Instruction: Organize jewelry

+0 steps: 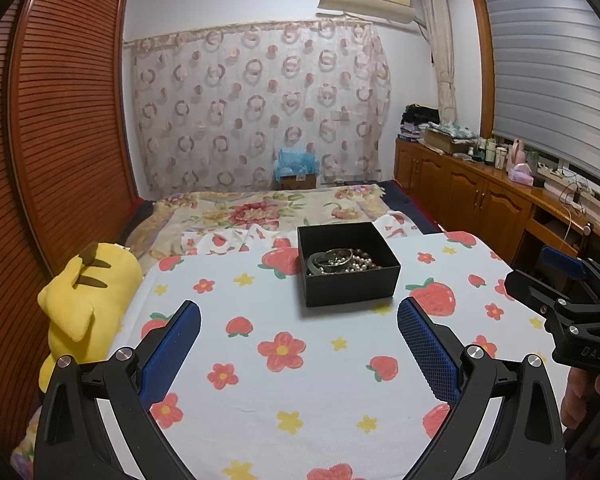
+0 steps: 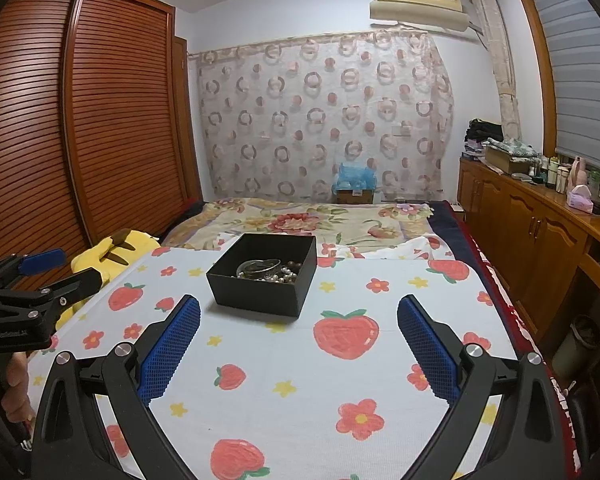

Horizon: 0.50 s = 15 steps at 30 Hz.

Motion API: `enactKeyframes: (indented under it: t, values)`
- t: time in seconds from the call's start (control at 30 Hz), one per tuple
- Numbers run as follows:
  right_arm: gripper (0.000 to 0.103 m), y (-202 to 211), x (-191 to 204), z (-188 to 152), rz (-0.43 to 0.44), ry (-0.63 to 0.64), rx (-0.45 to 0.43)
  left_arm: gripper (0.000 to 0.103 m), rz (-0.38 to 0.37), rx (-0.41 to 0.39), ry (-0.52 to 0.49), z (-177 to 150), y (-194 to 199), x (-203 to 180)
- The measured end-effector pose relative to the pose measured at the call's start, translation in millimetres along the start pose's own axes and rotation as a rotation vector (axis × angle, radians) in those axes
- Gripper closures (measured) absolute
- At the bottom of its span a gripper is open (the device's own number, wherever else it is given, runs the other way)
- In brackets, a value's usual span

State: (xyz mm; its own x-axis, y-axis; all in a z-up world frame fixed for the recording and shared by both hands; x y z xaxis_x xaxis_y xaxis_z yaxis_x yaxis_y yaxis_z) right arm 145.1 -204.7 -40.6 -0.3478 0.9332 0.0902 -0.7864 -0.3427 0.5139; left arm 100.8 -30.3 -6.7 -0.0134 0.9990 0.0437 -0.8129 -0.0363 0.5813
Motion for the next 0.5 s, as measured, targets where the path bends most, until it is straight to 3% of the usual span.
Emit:
enactKeyframes:
  t: [0.5]
  values:
    - [0.003,0.2,-0.4,-0.9,0.003,0.001,-0.002,0.008,0.001,0.000,-0.002,-0.9,-0.3,-0.5]
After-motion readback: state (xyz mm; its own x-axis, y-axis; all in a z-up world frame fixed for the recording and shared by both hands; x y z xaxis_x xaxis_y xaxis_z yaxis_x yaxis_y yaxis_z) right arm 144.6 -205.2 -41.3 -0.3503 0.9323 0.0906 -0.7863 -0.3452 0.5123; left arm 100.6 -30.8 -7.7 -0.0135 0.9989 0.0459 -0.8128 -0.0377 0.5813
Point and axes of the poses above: each gripper's, at about its wrist camera, not at the fingertips, and y roughly against the way its jaws point, x to its left, z to its top, the point moved 8 cm from there along -y, roughly the way its jaws point, and after that the axes turned 6 degrees about x, right-handed, at the moved point
